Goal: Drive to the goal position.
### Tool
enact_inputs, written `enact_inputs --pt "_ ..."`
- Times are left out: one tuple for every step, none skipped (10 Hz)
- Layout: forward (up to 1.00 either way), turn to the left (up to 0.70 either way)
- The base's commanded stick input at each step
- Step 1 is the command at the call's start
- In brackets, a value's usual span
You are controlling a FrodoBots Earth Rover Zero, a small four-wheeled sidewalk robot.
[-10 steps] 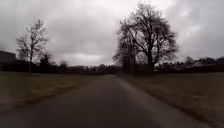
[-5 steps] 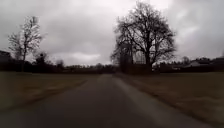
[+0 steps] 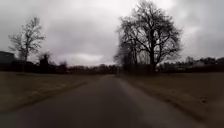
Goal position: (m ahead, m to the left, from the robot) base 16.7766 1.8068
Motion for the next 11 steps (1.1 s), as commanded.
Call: enact_inputs --pt "1.00 0.00" --pt "1.00 0.00" --pt "1.00 0.00" --pt "1.00 0.00" --pt "1.00 0.00" --pt "1.00 0.00" --pt "1.00 0.00" --pt "1.00 0.00" --pt "1.00 0.00" --pt "1.00 0.00" --pt "1.00 0.00"
